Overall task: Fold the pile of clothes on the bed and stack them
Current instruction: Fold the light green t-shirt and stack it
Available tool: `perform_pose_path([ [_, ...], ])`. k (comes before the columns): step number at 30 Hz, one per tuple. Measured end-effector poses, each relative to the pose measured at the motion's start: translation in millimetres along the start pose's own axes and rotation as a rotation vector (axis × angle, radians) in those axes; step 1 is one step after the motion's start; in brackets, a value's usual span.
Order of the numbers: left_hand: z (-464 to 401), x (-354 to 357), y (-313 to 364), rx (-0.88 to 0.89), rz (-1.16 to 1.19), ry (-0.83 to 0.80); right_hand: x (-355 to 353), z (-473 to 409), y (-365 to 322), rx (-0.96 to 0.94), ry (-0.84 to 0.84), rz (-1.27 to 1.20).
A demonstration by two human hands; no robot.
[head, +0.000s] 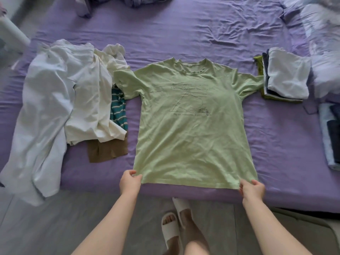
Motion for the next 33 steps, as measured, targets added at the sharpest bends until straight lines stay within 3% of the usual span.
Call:
perform_pose_path([
  [9,-32.8,47.8,83.1,-0.073,0.112,-0.074,116.9,11.3,-79.5,-0.029,-0.297,0.135],
  [16,-105.9,57.5,146.5,-0.077,0.224,-0.069,240.7,16.1,-165.4,-0.183,-0.515,0.272],
  [24,-195.5,44.5,208.2,-0.006,0.33,0.003,348.8,13.1,-235.6,-0.316,-0.639,0.378],
  [27,-224.5,43.6,226.7,-0.083,0.443,0.063,381.1,12.8,-256.5,-0.365,-0.641,0.433],
  [30,-246.0,36.7,247.1,-0.088,0.465,0.174,413.0,19.0,-279.8,-0.53,-0.615,0.591],
  [33,-272.2,24.5,277.5,0.149,0.269,0.235,449.1,30.6,-303.5,-0.903,-0.538,0.934],
])
Point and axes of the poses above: each hand's wrist, its own z-axis away from the middle knuckle, its own x-axis out of the palm, y = z × x, the point moved 6 cm from there along -z, towards the middle knuckle, and after that the axes turned 15 degrees about z, right-handed, at the moved point
